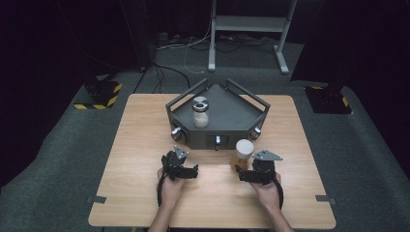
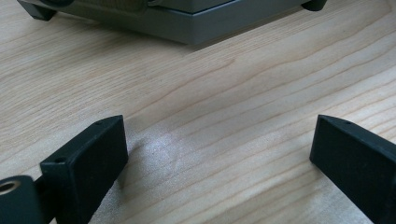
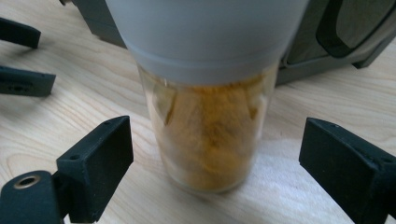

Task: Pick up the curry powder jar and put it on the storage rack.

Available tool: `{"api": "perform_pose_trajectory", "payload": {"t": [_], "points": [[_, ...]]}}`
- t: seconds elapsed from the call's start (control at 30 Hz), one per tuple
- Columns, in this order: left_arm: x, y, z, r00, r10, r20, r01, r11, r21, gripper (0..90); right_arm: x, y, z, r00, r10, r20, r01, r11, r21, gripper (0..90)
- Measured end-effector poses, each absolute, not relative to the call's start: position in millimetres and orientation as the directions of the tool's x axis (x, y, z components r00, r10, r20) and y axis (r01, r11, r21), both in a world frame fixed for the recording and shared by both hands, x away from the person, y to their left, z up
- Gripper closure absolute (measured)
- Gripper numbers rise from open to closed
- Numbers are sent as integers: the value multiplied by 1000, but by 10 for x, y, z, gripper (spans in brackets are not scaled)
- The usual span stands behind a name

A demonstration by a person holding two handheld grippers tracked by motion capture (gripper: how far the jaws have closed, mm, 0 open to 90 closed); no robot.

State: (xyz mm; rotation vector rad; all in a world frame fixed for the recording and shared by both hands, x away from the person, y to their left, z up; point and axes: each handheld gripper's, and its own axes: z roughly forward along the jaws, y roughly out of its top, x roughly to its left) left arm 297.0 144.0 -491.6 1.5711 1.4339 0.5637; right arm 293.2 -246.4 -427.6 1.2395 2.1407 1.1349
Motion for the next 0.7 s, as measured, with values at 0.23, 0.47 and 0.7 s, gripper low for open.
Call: {"api": "perform_pose_trajectory", "payload": {"t": [0.23, 0.47, 0.7], "points": [[2970, 1440, -4916, 221, 946, -235, 532, 85, 842, 40, 3008, -2384, -4236, -514, 857, 39, 512, 271, 815, 110], [2971, 1439, -4917, 221, 946, -236, 532, 86, 843, 40, 3048, -2332, -4209, -503, 864, 32, 494, 256, 831, 142], [2970, 1438, -4917, 221, 946, -236, 532, 86, 842, 41, 3079, -2303, -4191, -501, 866, 20, 480, 259, 838, 186]]}}
